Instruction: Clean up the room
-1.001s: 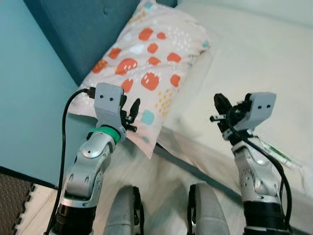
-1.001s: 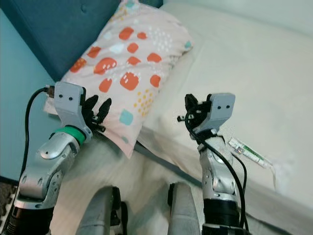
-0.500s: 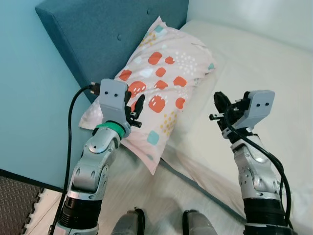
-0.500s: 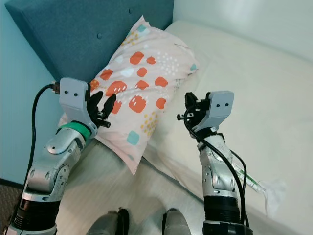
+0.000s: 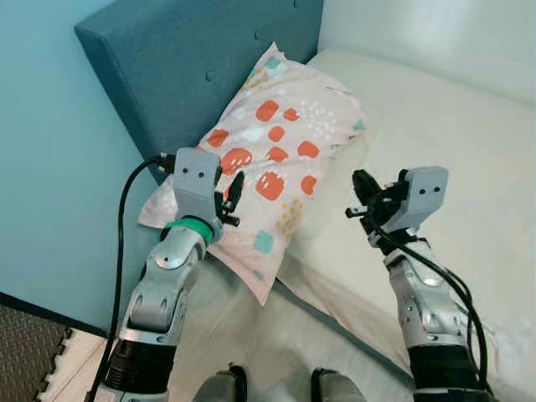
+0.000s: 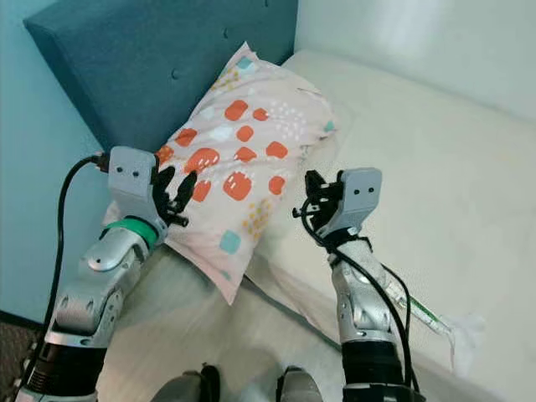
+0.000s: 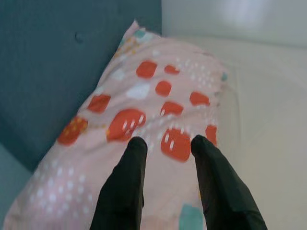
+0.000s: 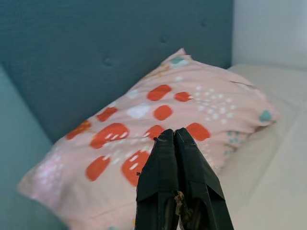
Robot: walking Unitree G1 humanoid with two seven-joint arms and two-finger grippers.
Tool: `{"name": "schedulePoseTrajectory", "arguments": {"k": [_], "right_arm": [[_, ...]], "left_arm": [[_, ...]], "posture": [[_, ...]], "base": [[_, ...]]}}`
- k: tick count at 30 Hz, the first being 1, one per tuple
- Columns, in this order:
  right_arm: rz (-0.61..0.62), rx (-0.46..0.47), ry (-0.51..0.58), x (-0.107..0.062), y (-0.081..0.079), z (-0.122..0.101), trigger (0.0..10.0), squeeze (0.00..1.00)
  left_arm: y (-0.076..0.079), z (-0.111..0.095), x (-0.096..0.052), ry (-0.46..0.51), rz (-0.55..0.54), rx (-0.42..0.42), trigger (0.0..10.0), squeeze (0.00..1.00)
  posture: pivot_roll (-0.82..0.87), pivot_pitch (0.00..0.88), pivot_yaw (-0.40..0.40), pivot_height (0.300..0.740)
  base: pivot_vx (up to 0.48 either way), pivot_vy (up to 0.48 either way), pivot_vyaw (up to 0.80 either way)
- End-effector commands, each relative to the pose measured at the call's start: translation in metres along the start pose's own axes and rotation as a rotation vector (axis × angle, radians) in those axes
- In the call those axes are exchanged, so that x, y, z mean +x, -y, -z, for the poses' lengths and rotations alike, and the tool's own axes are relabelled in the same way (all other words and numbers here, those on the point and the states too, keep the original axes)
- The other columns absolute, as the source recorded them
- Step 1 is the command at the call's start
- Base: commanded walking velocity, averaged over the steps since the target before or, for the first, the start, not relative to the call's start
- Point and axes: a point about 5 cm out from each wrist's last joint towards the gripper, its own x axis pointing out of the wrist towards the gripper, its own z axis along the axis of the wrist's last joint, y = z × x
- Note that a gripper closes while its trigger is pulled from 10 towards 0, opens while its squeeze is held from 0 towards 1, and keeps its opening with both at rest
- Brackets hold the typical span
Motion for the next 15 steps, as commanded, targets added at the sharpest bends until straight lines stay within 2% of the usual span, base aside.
{"name": "schedulePoseTrajectory", "arguments": {"k": [1,4,15], "right_arm": [[-0.018,-0.007,-0.033,-0.003,-0.004,0.01,10.0,0.0],[-0.056,-0.007,-0.032,0.002,-0.01,0.01,10.0,0.0],[-0.075,-0.001,-0.022,0.006,-0.016,0.009,10.0,0.0]], "left_arm": [[-0.006,0.01,-0.003,-0.023,-0.034,0.013,10.0,0.0],[-0.014,0.02,-0.006,-0.043,-0.085,0.023,10.0,0.0],[-0.016,0.023,-0.007,-0.038,-0.116,0.024,10.0,0.0]], "posture": [[-0.12,0.063,0.083,0.74],[-0.12,0.066,0.073,0.74],[-0.11,0.062,0.067,0.74]], "base": [[0.0,0.0,0.0],[0.0,0.0,0.0],[0.0,0.0,0.0]]}}
